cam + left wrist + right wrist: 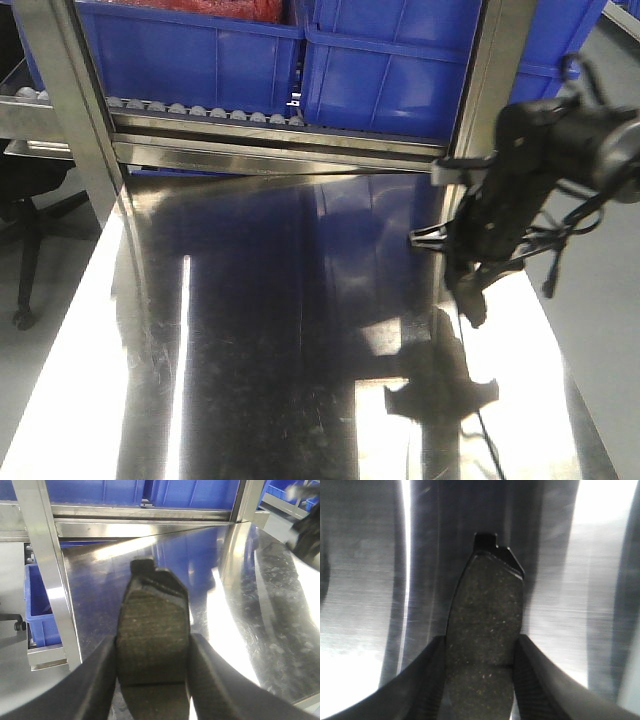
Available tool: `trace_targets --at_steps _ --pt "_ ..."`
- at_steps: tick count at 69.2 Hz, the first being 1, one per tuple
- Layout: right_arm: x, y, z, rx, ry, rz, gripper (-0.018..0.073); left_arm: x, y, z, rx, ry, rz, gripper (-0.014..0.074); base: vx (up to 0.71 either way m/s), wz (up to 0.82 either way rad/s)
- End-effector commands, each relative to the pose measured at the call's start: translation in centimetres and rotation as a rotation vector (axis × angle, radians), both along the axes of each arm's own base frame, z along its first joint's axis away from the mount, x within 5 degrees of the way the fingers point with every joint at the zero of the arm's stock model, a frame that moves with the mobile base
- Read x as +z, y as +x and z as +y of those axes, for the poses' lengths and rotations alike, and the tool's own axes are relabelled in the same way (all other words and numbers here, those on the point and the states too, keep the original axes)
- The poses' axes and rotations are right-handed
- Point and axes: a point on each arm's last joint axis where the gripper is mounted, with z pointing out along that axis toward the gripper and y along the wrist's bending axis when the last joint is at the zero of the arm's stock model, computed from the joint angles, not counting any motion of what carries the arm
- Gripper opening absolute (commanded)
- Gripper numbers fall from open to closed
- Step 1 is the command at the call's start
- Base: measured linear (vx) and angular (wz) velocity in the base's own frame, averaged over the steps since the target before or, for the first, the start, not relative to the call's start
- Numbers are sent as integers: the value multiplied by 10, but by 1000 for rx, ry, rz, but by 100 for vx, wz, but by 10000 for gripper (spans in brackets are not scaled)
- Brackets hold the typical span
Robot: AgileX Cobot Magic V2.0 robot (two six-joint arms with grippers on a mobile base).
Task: Move and align brake pads A on conveyor
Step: 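Close the right gripper on the brake pad and lift it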
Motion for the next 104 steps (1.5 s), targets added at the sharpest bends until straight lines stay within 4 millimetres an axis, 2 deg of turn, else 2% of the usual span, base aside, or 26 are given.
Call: trace_targets --at_steps 1,11,21,28,51,62,73,104 --pt "47 -7 -21 22 2 -130 -3 14 2 -1 -13 -31 -94 -6 0 0" --pt "61 -23 -37 5 4 -220 -3 14 2 -1 -13 -31 -94 -6 0 0" --pt "57 -50 -51 -19 3 -332 -3 14 2 -1 -13 -31 -94 -6 0 0" --pt "59 -71 -53 -13 5 -406 -3 14 2 -1 -13 -31 -94 -6 0 0" --pt "94 -146 -60 38 26 -647 -3 14 2 -1 -13 -31 -94 -6 0 0" --pt "104 -178 -64 36 38 -771 -3 14 2 -1 -13 -31 -94 -6 0 0" --pt "102 -207 -68 35 45 -876 -3 14 2 -1 -13 -31 -94 -6 0 0" --pt "85 -270 -75 46 60 -1080 -3 14 2 -1 -13 -31 -94 -6 0 0"
